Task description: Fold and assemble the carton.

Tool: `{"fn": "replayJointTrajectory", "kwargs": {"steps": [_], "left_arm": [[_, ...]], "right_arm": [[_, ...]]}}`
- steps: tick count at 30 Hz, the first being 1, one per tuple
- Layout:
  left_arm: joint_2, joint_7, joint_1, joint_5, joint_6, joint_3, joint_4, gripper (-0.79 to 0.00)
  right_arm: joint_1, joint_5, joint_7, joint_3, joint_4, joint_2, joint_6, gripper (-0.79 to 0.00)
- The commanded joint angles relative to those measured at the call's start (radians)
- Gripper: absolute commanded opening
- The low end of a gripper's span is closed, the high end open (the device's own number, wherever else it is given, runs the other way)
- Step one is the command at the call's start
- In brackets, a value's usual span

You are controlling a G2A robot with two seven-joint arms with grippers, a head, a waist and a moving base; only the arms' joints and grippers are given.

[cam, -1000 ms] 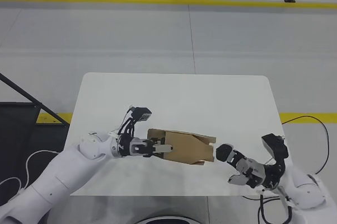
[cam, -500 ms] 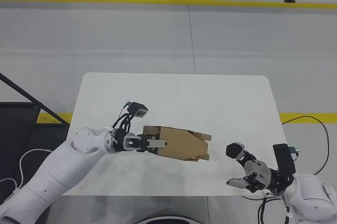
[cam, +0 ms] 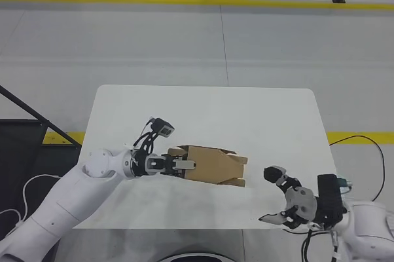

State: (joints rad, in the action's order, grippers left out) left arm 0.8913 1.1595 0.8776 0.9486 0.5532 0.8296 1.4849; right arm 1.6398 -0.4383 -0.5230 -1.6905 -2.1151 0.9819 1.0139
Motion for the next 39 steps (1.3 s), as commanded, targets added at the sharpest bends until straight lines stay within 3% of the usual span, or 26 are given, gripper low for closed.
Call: {"fn": "replayJointTrajectory", "kwargs": {"steps": [1, 7, 13, 17, 20, 24, 30, 39], "left_arm": [[0.004, 0.044, -0.003, 0.032, -0.034, 0.003, -0.012, -0.785], [0.018, 0.117, -0.016, 0.065, -0.087, 0.009, -0.047, -0.785], [0.033, 0.151, -0.023, 0.063, -0.097, 0.017, -0.071, -0.785], [0.04, 0.164, -0.017, 0.056, -0.091, 0.028, -0.081, -0.785], [0.045, 0.174, -0.009, 0.052, -0.082, 0.035, -0.085, -0.785], [0.052, 0.177, -0.004, 0.035, -0.076, 0.039, -0.089, -0.785], [0.063, 0.172, 0.0, -0.011, -0.064, 0.047, -0.089, -0.785], [0.073, 0.172, 0.02, -0.026, -0.065, 0.072, -0.079, -0.785]], "right_arm": [[0.003, -0.086, 0.038, 0.001, -0.031, 0.001, -0.002, 0.0], [0.028, -0.354, 0.126, 0.005, -0.085, 0.006, -0.002, 0.0], [0.058, -0.509, 0.159, 0.033, -0.121, 0.011, -0.061, 0.0], [0.079, -0.436, 0.234, 0.046, -0.101, 0.013, -0.067, 0.0], [0.091, -0.335, 0.213, 0.066, -0.095, 0.009, -0.061, 0.0], [0.068, -0.198, 0.125, 0.098, -0.093, -0.003, -0.045, 0.0], [0.024, -0.023, 0.011, 0.141, -0.092, -0.018, -0.115, 0.0], [-0.054, 0.18, -0.162, 0.205, -0.082, -0.041, -0.142, 0.0]]}}
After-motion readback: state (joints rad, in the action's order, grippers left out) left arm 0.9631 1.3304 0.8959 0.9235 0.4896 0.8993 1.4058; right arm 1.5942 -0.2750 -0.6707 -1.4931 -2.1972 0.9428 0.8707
